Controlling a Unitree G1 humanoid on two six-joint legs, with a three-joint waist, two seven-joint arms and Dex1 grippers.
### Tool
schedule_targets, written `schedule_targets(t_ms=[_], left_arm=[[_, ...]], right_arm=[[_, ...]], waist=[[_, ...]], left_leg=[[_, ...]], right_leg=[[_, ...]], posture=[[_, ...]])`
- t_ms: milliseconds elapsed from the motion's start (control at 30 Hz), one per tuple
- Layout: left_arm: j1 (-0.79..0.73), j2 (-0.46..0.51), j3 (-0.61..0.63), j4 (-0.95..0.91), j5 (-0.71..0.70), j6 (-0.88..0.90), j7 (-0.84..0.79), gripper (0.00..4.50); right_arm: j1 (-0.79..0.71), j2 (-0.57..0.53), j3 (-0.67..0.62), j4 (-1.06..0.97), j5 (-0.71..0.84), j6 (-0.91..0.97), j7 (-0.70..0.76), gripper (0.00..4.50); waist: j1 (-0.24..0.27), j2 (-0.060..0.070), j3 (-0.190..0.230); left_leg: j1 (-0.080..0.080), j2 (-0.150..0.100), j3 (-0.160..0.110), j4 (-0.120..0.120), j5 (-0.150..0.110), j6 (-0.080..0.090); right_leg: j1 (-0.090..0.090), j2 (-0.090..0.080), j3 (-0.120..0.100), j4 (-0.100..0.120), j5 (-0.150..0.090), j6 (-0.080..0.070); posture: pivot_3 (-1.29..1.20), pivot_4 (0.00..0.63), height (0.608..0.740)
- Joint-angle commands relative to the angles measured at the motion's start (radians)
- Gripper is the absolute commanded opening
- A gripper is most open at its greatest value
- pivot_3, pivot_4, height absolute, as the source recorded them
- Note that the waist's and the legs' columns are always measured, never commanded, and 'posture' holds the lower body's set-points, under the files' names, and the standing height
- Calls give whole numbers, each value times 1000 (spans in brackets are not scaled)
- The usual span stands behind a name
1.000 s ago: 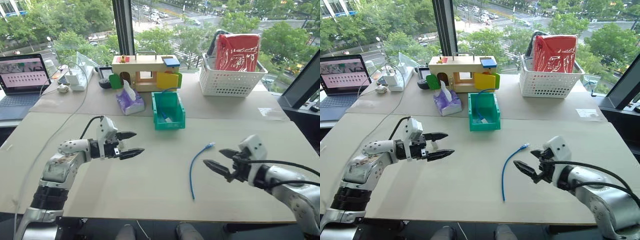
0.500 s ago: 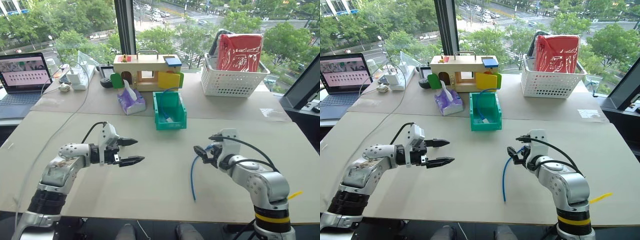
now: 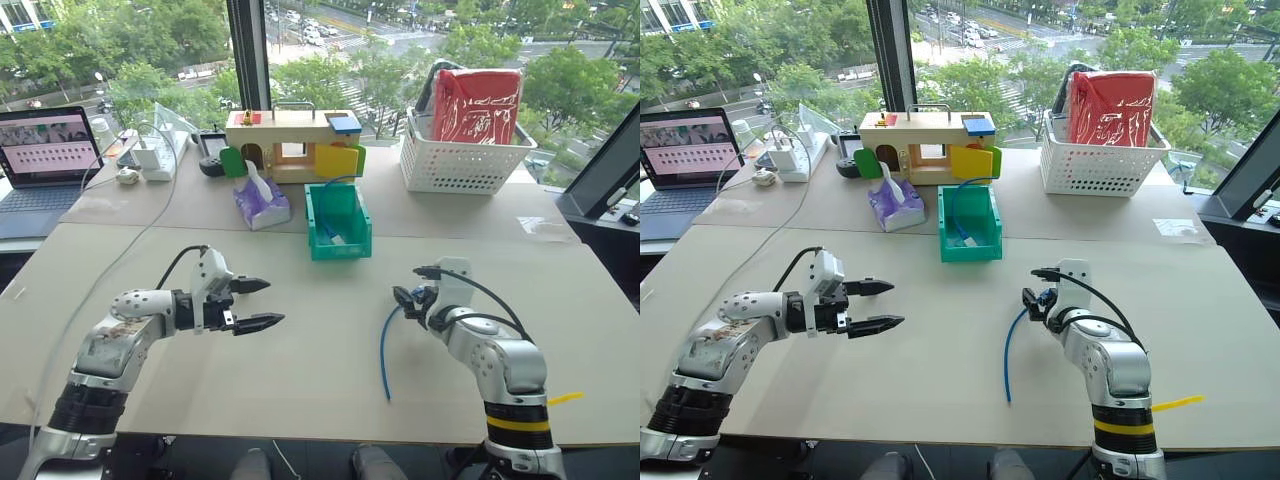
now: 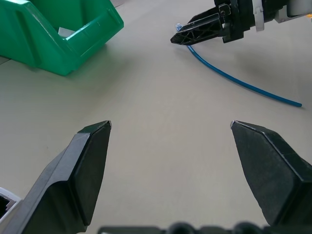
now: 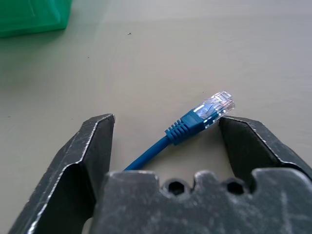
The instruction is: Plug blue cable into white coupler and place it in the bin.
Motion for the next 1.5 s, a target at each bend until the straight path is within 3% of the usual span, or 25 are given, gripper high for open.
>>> schedule_targets(t_ms=[33, 100, 133, 267, 433, 567, 667, 900, 1067, 1133, 1333, 1467, 1500], left_arm=[[-1, 6, 18, -37, -6, -14, 3, 4228], [0, 5, 16, -36, -2, -18, 4, 4228], [1, 5, 13, -33, 5, -23, 8, 4228], [7, 5, 13, -26, 10, -33, 9, 4228], [9, 1, 9, -23, 13, -35, 12, 4228], [10, -1, 9, -20, 16, -35, 12, 4228], [34, 2, 22, -46, 1, -21, 15, 4228], [102, 12, 37, -143, -34, 30, 39, 4228], [129, 9, 34, -200, -50, 64, 61, 4228], [132, 9, 23, -216, -53, 73, 59, 4228], [114, 12, -23, -231, -50, 94, 44, 4228], [85, 18, -88, -196, 5, 32, 3, 4228], [78, 16, -104, -193, 9, 22, -14, 4228]], right_arm=[[22, -7, -4, 32, -35, -36, 11, 2390], [33, -8, 1, 34, -45, -46, 20, 1545], [41, -11, 4, 29, -48, -48, 28, 1390], [60, -47, 28, 1, -46, -81, 109, 62], [41, -195, 106, -60, 6, -123, 369, 1], [-15, -358, 250, -81, 2, -218, 665, 1], [-109, -438, 411, -32, -95, -395, 868, 1], [-306, -359, 598, 210, -241, -655, 1071, 1], [-359, -302, 654, 317, -272, -747, 1191, 1], [-366, -303, 675, 357, -311, -808, 1224, 988], [-376, -305, 628, 373, -320, -833, 1250, 2879], [-369, -310, 530, 297, -253, -727, 1229, 4313], [-366, -310, 492, 258, -217, -671, 1218, 4485]], waist=[[-4, 0, 0], [-7, 0, 0], [-9, 0, 0], [-11, 0, 0], [-11, 0, 0], [-17, 1, 0], [-21, 1, 0], [-9, 0, 1], [-9, 0, 1], [-7, 0, 1], [-6, 1, 1], [-7, 1, 1], [-7, 1, 1]], left_leg=[[0, 0, 0, 0, 0, 0], [0, 0, 0, 0, 0, 0], [0, 0, 0, 0, 0, 0], [0, 0, 0, 0, 0, 0], [-1, 0, 0, 0, 0, 0], [0, 0, 0, -1, 0, 0], [1, 0, 0, -1, 0, 0], [-1, 0, 0, 0, 0, 0], [-1, 0, 0, 0, 0, 0], [-1, 0, 0, 0, 0, 0], [0, 0, 0, 0, 0, 0], [-1, 0, 0, 0, 0, 0], [-1, 0, 0, 0, 0, 0]], right_leg=[[0, 0, 0, 0, 0, 0], [0, 0, 0, 0, 0, 0], [0, 0, 0, 0, 0, 0], [0, 0, 0, 0, 0, 0], [-1, 0, 0, 0, 0, 0], [-1, 0, 0, 0, -1, 2], [-1, 0, 0, 0, -3, 5], [-1, 0, 0, -1, 0, 0], [-2, 0, -1, -1, 0, 0], [-1, 0, -1, -1, 0, 0], [-1, 0, -1, 0, 0, 0], [-1, 0, -1, 0, 0, 0], [-1, 0, -1, 0, 0, 0]], posture=[[0, 150, 725], [0, 150, 725], [0, 150, 725], [0, 150, 725], [0, 150, 725], [0, 150, 725], [0, 150, 725], [0, 150, 725], [0, 150, 725], [0, 150, 725], [0, 150, 725], [0, 150, 725], [0, 150, 725]])
